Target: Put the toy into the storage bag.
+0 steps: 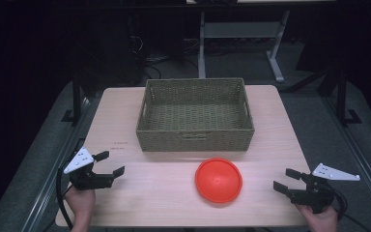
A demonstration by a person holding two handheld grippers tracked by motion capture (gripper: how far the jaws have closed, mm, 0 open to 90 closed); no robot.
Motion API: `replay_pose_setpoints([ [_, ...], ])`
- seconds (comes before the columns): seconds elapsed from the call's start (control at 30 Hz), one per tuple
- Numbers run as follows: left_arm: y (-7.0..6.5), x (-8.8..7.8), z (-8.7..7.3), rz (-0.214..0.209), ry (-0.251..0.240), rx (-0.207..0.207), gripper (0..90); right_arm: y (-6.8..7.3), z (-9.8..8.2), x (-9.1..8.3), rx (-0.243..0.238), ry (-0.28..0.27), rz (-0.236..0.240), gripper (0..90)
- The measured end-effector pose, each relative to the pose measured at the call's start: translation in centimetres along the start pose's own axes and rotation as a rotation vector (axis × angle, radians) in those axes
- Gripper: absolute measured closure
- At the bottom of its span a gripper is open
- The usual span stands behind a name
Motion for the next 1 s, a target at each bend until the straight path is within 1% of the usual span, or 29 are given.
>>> replay_pose_setpoints([
  [0.03, -0.1, 0.0, 0.0, -0.002, 0.000, -0.011, 12.6, 0.1, 0.2, 0.1, 0.000, 0.002, 0.006, 14.0],
  [0.1, -0.1, 0.1, -0.1, -0.007, -0.001, -0.010, 12.6, 0.5, 0.5, 0.3, -0.007, 0.018, 0.016, 14.0],
  [0.13, -0.2, 0.0, 0.0, -0.011, 0.000, -0.004, 12.6, 0.7, 0.7, 0.5, -0.019, 0.028, 0.017, 14.0],
  [0.23, -0.3, 0.0, 0.0, -0.016, -0.004, -0.008, 12.6, 1.6, 1.3, 1.2, -0.030, 0.059, 0.030, 14.0],
  [0.27, -0.3, 0.0, 0.0, -0.015, -0.007, 0.000, 12.7, 1.9, 1.5, 1.4, -0.035, 0.073, 0.031, 14.0],
  [0.3, -0.3, 0.0, 0.0, -0.015, -0.007, 0.000, 12.6, 1.9, 1.5, 1.4, -0.035, 0.073, 0.031, 14.0],
  [0.33, -0.3, 0.0, 0.1, -0.015, -0.008, 0.001, 12.6, 2.6, 1.9, 1.8, -0.051, 0.085, 0.041, 14.0],
  [0.4, -0.3, 0.1, 0.1, -0.019, -0.006, -0.003, 12.7, 3.1, 2.3, 2.2, -0.054, 0.102, 0.057, 14.0],
  [0.43, -0.3, 0.1, 0.1, -0.019, -0.006, -0.003, 12.7, 3.1, 2.3, 2.2, -0.054, 0.102, 0.057, 14.0],
  [0.47, -0.3, 0.1, 0.1, -0.020, -0.008, 0.003, 12.6, 3.6, 2.8, 2.6, -0.059, 0.117, 0.065, 13.9],
  [0.53, -0.4, 0.2, 0.1, -0.021, -0.003, 0.001, 12.6, 3.9, 3.1, 3.1, -0.065, 0.143, 0.075, 14.0],
  [0.6, -0.4, 0.2, 0.1, -0.022, -0.004, 0.001, 12.7, 4.1, 3.4, 3.6, -0.056, 0.164, 0.082, 14.0],
  [0.63, -0.4, 0.2, 0.1, -0.022, -0.004, 0.001, 12.6, 4.1, 3.4, 3.6, -0.056, 0.164, 0.082, 14.0],
  [0.67, -0.4, 0.3, 0.1, -0.024, -0.005, -0.002, 12.6, 4.2, 3.5, 4.1, -0.058, 0.182, 0.085, 14.0],
  [0.73, -0.4, 0.3, 0.1, -0.025, -0.006, 0.002, 12.6, 4.3, 3.6, 4.6, -0.049, 0.205, 0.092, 14.1],
  [0.83, -0.5, 0.3, 0.1, -0.027, -0.007, 0.004, 12.7, 4.5, 3.7, 5.4, -0.030, 0.242, 0.101, 14.2],
  [1.0, -0.4, 0.2, 0.1, -0.027, -0.009, -0.003, 12.7, 5.2, 3.8, 7.0, -0.035, 0.303, 0.111, 15.8],
])
Point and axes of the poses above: each handheld gripper's, and its own axes: x roughly forward along the jaws, z roughly out of its top, y roughly to its left, the point moved 6 cm from there along x, roughly forward along the jaws, and after that the axes turned 9 degrees about x, right-handed, at the moved point
